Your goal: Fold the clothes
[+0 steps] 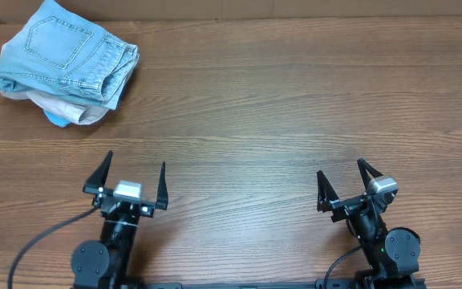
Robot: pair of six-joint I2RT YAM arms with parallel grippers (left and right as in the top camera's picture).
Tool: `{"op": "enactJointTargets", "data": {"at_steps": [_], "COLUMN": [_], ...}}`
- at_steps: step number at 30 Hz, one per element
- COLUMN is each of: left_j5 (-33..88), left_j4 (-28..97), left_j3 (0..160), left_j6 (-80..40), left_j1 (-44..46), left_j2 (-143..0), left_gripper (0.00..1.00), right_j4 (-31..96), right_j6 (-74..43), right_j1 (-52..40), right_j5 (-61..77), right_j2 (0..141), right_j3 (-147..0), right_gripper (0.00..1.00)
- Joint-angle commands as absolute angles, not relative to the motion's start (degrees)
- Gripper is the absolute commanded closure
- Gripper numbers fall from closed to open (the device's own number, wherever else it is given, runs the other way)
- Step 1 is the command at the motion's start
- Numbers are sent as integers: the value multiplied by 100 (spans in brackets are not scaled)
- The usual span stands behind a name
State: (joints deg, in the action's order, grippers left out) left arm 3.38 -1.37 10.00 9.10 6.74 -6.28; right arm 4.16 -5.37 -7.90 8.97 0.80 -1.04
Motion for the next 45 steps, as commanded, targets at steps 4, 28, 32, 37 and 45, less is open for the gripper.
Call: {"op": "enactJointTargets", "data": {"at_steps": [4, 28, 32, 37, 45], "left_j5": [235, 235, 235, 235, 235], "left_j4": [-213, 427, 427, 427, 427], "left_j3": [460, 27, 27, 27, 27], "left_j6": [572, 576, 576, 576, 576], "left_j1": [537, 528, 528, 528, 528], "left_j2": [-5, -67, -67, -67, -67], "left_gripper": [0, 0, 0, 0, 0], "right_j4": [392, 390, 392, 390, 392], "right_j6": [-561, -561, -561, -561, -561], "right_j1": [-768, -768, -768, -768, -768], "right_j5": [858, 860, 858, 858, 858], "right_j2": [23, 23, 23, 23, 23], "right_j3": [-47, -47, -47, -47, -47], "right_gripper": [0, 0, 0, 0, 0]}}
